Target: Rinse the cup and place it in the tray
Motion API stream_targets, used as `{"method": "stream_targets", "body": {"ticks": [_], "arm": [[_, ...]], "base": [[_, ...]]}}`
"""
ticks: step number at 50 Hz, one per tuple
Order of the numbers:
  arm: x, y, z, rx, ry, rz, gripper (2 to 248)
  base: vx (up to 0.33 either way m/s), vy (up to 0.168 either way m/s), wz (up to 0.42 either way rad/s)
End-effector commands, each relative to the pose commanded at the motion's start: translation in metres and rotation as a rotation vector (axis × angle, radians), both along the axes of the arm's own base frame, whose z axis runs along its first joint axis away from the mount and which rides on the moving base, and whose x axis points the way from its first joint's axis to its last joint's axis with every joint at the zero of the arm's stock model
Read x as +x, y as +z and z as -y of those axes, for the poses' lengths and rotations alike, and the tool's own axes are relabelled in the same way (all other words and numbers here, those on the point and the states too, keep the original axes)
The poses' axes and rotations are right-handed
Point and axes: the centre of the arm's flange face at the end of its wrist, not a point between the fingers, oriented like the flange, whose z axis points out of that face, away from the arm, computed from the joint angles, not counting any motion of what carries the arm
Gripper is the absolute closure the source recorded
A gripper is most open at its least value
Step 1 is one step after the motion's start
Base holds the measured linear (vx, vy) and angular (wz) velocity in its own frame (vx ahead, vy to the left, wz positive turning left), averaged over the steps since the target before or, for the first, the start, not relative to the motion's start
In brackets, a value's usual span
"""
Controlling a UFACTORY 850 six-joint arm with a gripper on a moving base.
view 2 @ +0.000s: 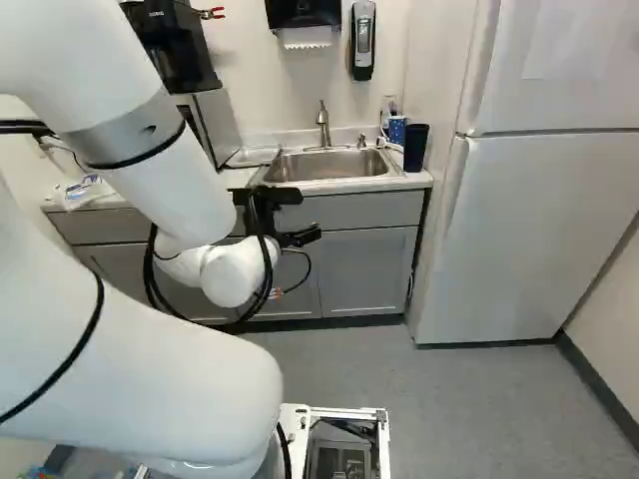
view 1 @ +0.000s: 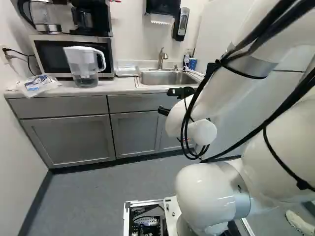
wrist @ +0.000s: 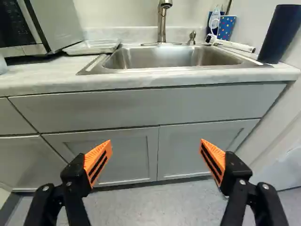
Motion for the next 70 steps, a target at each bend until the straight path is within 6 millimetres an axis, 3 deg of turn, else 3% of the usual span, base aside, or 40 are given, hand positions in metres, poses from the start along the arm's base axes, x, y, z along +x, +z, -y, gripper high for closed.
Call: {"method": "stream_targets", "body": {"ticks": [70], "arm": [[0.046,0.069,0.004,-0.001,-0.011,0.176,3]], "base": [[0.0,0.0,0.0]]}}
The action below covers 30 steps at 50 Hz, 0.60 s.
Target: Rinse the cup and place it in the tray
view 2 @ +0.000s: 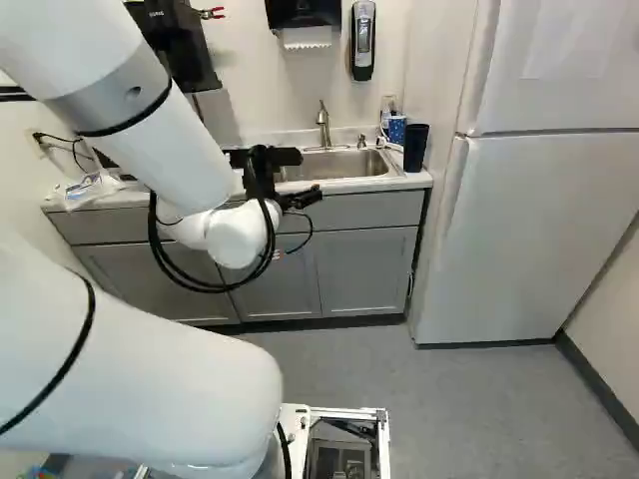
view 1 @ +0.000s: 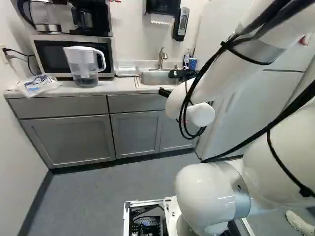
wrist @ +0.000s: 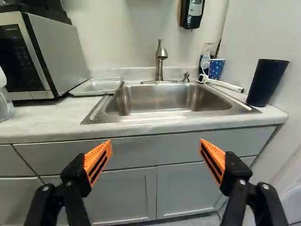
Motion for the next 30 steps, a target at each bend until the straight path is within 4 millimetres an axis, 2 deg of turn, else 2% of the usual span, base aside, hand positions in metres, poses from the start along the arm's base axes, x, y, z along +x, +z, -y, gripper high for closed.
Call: {"method": "stream_targets", "body": {"ticks": [30], "arm": [[0.023,0.029,0.004,-0.001,-0.011,0.042,3]], "base": [[0.0,0.0,0.0]]}}
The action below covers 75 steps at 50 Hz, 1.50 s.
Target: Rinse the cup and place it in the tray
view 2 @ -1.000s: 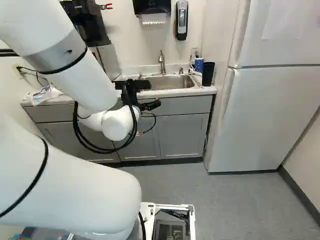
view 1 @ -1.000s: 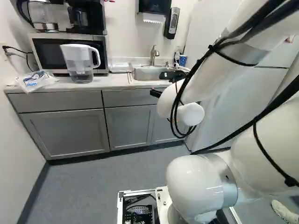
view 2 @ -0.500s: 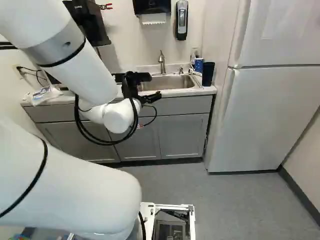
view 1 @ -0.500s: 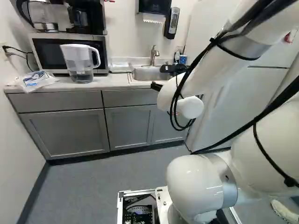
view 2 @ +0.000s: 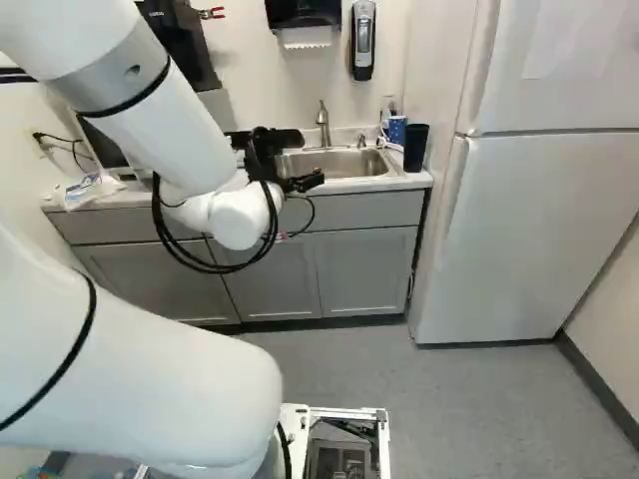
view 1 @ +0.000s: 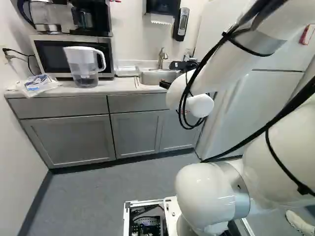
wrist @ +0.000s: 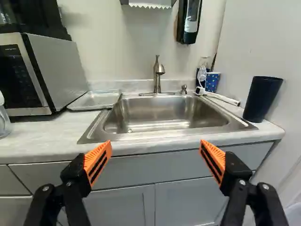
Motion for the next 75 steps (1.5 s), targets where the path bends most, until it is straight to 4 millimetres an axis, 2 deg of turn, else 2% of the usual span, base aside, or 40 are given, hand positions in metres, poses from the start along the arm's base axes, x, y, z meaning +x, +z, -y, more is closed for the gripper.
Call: {"method": "stream_targets", "body": {"ticks": [75], "arm": [[0.043,0.061,0.001,0.001,-0.001,-0.056,3]], "base": [[0.0,0.0,0.0]]}}
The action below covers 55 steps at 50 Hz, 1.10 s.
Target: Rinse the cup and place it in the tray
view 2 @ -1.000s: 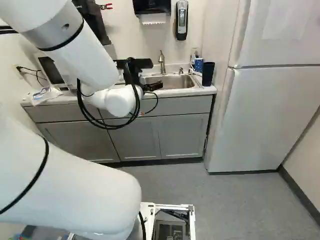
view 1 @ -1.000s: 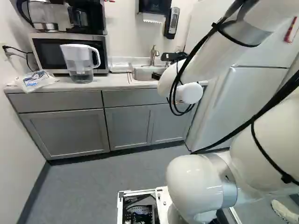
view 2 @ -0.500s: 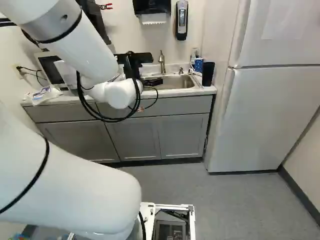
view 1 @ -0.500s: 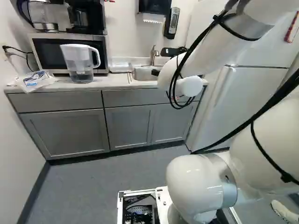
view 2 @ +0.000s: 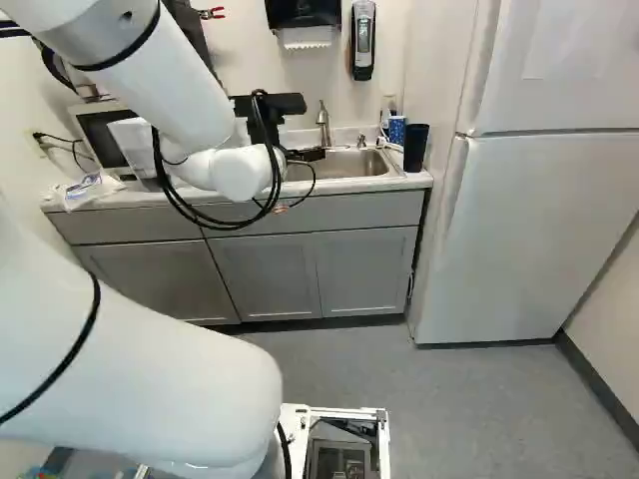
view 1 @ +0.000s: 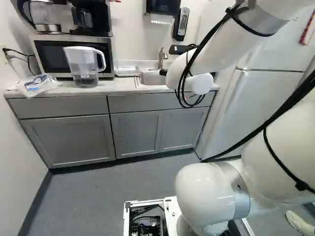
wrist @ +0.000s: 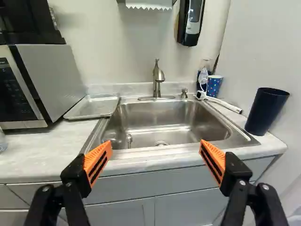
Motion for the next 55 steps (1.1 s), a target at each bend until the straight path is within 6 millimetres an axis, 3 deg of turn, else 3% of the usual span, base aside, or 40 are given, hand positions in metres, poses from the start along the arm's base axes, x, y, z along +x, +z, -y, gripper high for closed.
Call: {"method": "stream_targets", "body": {"ticks": [55], "arm": [[0.033,0.057,0.0,-0.002,0.001,0.069,3]], "base": [[0.0,0.0,0.0]]}}
